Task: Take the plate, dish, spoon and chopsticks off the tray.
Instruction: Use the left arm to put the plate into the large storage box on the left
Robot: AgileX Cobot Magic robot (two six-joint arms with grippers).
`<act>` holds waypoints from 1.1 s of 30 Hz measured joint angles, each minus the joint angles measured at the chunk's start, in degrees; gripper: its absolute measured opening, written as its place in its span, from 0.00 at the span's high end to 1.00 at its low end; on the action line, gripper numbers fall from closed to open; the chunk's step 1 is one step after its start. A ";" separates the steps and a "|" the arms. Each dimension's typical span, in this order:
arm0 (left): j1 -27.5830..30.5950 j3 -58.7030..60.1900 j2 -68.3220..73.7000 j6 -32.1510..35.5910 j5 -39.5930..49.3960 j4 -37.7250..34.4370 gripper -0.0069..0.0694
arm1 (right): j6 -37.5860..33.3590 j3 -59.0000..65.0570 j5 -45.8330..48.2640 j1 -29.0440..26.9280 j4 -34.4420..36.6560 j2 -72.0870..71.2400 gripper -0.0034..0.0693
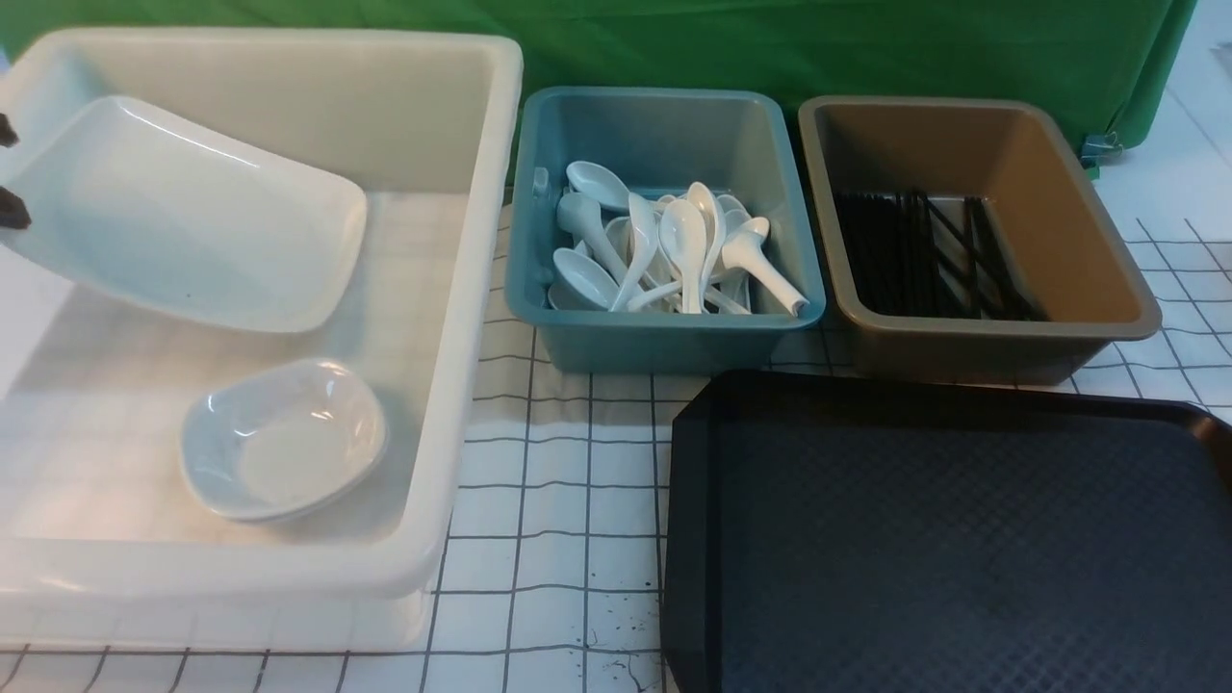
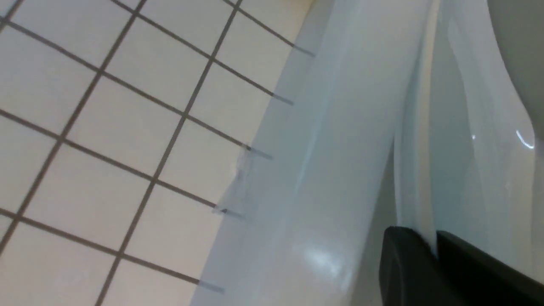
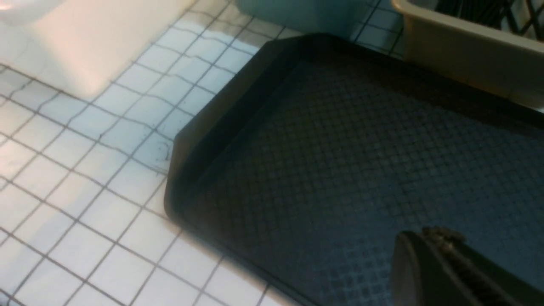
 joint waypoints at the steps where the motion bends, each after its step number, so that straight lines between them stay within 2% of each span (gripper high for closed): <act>1: -0.76 -0.05 0.00 0.73 0.25 1.75 0.89 | 0.11 0.00 -0.77 0.00 0.00 0.00 0.91; 10: -2.44 -0.50 0.00 3.31 3.45 6.63 0.88 | 1.22 0.00 -1.75 0.00 0.00 0.00 0.91; 16: -3.15 -0.61 -0.28 3.31 6.77 12.65 0.86 | 1.37 0.00 -1.75 0.00 0.00 0.00 0.91; 33: -4.11 -0.64 -0.45 3.93 9.12 15.87 0.85 | 1.37 0.00 -1.75 0.00 0.00 0.00 0.91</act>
